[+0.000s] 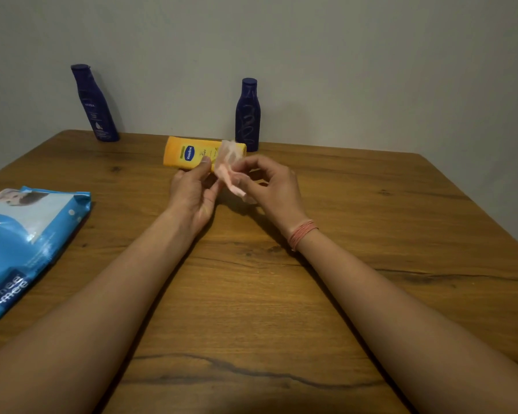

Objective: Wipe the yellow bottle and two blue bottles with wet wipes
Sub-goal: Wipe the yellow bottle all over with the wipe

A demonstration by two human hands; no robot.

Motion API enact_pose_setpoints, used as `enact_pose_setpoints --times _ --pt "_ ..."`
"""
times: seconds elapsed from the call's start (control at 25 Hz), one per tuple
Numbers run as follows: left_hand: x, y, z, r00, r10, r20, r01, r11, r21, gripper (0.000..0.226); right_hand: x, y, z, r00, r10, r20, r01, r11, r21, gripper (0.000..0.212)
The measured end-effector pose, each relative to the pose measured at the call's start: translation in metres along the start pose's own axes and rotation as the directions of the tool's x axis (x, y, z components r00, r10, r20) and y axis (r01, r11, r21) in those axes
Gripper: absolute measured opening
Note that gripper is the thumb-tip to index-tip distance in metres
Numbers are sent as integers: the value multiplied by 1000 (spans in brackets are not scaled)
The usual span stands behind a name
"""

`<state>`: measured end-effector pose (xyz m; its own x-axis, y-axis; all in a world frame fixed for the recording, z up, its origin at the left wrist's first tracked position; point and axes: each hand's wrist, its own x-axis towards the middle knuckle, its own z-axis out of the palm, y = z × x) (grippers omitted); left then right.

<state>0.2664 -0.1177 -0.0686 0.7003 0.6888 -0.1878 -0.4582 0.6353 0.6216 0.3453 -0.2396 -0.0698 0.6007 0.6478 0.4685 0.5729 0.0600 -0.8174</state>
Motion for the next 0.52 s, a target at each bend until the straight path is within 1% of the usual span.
enact_pose_setpoints --times 0.04,0.12,0.24,0.32,0.36,0.4,0.44,0.52 --pt "0 1 -1 1000 -9 3 9 1000 3 40 -1 -1 3 999 -34 8 34 999 -14 19" --pt "-1 0 1 998 -45 33 45 999 8 39 1 0 1 995 -25 -96 27 999 28 18" --pt "-6 -6 6 993 -94 72 88 993 79 34 7 8 -13 950 146 -277 -94 976 195 17" --pt "-8 -9 8 992 -98 81 88 989 122 33 11 13 -19 906 268 -327 -155 930 332 16" --pt "-8 -9 8 992 -98 81 88 989 121 33 12 14 -20 895 304 -326 -168 908 384 16" --pt "-8 -8 8 992 -97 79 88 990 110 32 13 14 -19 898 311 -310 -170 897 409 17" --pt "-8 -7 8 992 -96 79 89 992 87 29 12 14 -17 916 294 -273 -167 898 407 20" --pt "-7 -4 6 992 -102 77 102 995 9 26 10 12 -11 964 223 -143 -155 914 376 33"
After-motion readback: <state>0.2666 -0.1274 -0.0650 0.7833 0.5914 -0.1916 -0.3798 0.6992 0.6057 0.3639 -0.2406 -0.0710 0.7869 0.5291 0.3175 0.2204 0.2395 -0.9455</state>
